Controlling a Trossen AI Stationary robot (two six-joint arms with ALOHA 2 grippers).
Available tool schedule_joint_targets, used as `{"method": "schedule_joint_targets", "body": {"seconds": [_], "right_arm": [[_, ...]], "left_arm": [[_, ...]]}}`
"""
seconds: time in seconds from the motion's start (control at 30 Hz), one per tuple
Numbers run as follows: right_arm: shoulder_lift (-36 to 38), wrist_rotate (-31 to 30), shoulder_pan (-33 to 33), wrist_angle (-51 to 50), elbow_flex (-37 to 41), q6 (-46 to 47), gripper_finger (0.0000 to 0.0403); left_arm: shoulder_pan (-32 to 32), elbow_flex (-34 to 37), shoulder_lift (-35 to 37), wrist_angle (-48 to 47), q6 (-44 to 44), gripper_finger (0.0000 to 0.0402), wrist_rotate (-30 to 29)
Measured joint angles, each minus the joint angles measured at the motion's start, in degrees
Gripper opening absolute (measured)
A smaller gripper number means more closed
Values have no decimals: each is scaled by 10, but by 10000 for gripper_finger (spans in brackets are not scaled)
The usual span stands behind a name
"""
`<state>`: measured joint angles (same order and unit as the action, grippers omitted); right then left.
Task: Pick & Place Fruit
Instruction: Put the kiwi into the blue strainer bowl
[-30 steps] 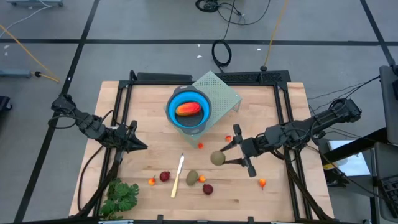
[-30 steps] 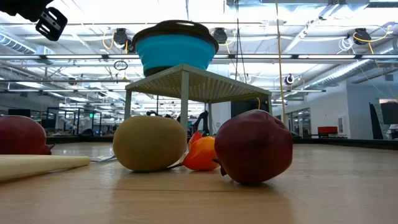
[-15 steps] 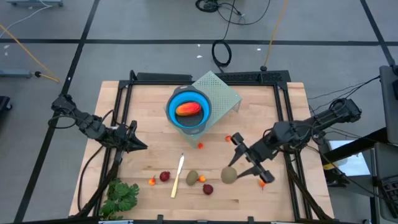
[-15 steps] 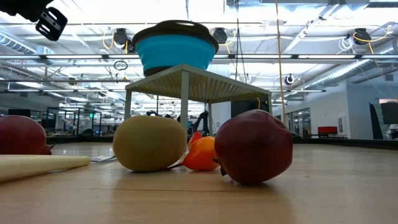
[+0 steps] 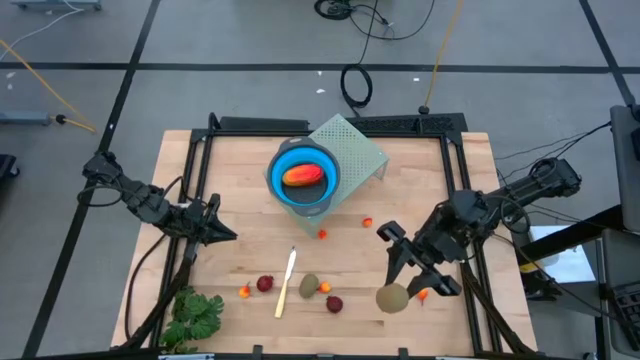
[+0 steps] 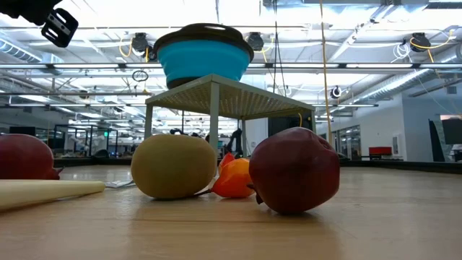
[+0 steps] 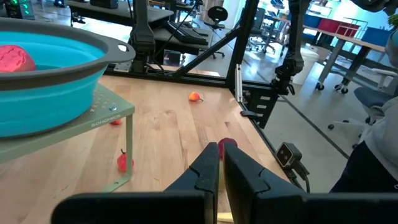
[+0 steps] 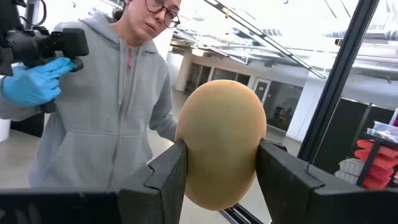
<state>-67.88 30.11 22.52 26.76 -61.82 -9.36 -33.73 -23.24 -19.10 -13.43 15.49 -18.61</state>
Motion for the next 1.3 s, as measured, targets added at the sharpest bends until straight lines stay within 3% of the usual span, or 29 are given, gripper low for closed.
{"method": "schedule_joint_targets", "body": {"seconds": [0.33,0.7,0.93,1.3], "right_arm": [[0,-8,-4,0,0,1,164],[0,-134,-30,53,0,43,164],[0,-264,-39,64,0,35,165],[0,-496,-38,54,0,-77,165]], "left_arm": [[0,0,0,0,0,21,0],[0,0,0,0,0,21,0],[0,0,0,0,0,21,0],[0,0,0,0,0,21,0]]}}
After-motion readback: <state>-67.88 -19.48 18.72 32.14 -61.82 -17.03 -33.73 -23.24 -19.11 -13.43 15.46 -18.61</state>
